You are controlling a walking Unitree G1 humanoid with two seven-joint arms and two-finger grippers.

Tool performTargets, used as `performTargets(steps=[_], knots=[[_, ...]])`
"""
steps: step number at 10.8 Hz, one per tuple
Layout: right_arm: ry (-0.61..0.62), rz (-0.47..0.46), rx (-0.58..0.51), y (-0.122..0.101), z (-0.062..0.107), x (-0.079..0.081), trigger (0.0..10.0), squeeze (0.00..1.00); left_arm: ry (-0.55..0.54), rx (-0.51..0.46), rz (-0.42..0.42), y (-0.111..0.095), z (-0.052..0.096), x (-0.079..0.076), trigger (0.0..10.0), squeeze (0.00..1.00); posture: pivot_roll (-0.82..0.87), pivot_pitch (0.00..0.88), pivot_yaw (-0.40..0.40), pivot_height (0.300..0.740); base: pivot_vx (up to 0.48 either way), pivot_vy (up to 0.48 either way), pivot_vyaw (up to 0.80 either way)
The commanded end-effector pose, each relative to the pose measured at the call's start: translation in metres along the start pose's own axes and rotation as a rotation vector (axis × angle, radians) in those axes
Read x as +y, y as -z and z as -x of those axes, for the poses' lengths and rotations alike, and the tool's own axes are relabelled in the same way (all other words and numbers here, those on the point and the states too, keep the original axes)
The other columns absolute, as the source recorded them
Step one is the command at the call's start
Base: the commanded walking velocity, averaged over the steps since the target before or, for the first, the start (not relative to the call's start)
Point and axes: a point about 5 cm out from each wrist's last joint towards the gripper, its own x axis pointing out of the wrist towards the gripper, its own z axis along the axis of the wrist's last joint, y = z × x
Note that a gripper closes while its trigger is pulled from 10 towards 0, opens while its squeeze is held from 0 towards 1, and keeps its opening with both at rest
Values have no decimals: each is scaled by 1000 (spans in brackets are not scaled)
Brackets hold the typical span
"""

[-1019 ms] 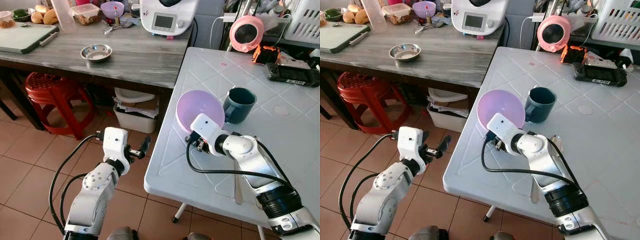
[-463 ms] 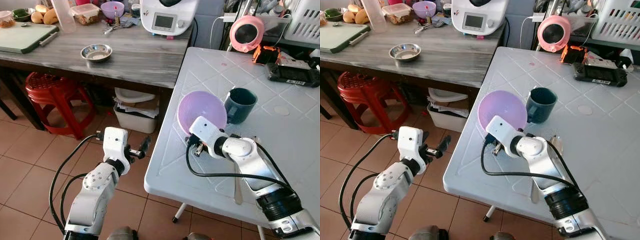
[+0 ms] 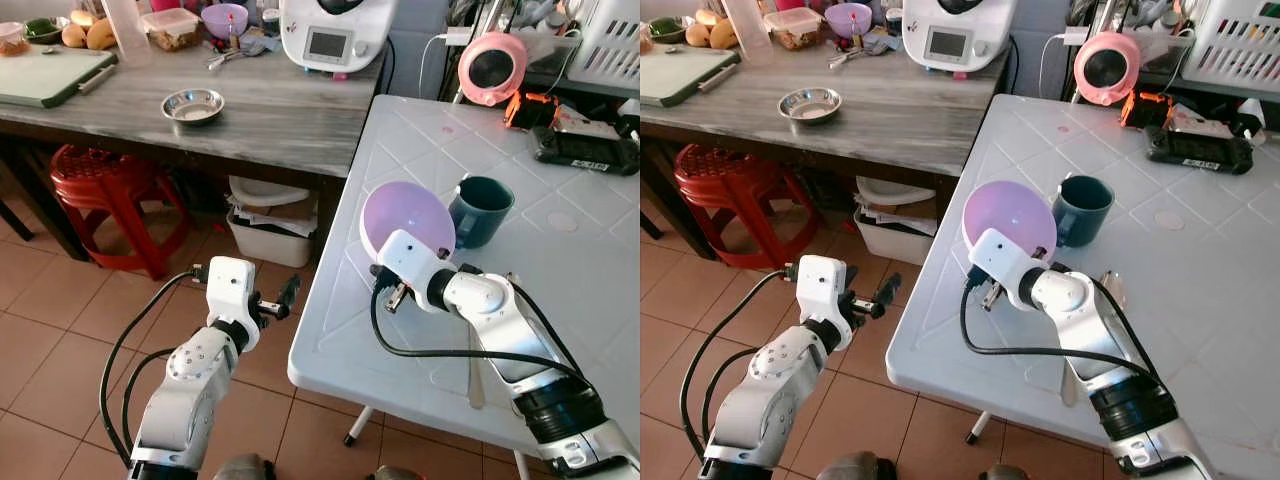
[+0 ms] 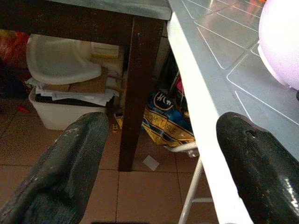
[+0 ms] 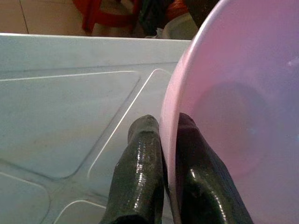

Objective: Setting the table

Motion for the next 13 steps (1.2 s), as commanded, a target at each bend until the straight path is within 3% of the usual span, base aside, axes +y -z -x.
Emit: performTargets(steps=[1, 3, 4, 5, 7, 9, 13], knots=[[-23, 7, 18, 7, -2, 9, 0, 0, -10, -7, -16, -2, -2, 1, 10000, 0, 10, 0, 3, 740, 0, 0, 0], [61, 14, -72, -5, -4, 6, 0, 0, -25, -13, -13, -2, -2, 2, 10000, 0, 8, 0, 1, 740, 0, 0, 0], [128, -33, -187, -22, -3, 7, 4667, 0, -43, -14, -16, -1, -2, 3, 10000, 0, 9, 0, -6, 740, 0, 0, 0], [194, -130, -229, -26, -2, 9, 10000, 0, -45, -18, -15, -1, -2, 4, 10000, 0, 13, 0, -9, 740, 0, 251, 0], [241, -190, -277, -27, 2, 23, 10000, 0, -43, -19, -5, -2, -3, 4, 10000, 0, 9, 0, -1, 740, 0, 392, 0], [248, -190, -310, -31, 0, 31, 10000, 0, -38, -22, -7, -3, -5, 4, 10000, 0, 0, 0, 9, 740, 0, 480, 0], [309, -203, -345, -34, -1, 28, 10000, 0, -52, -80, -11, -15, -10, 5, 10000, 0, 2, 0, 6, 740, 0, 480, 0]])
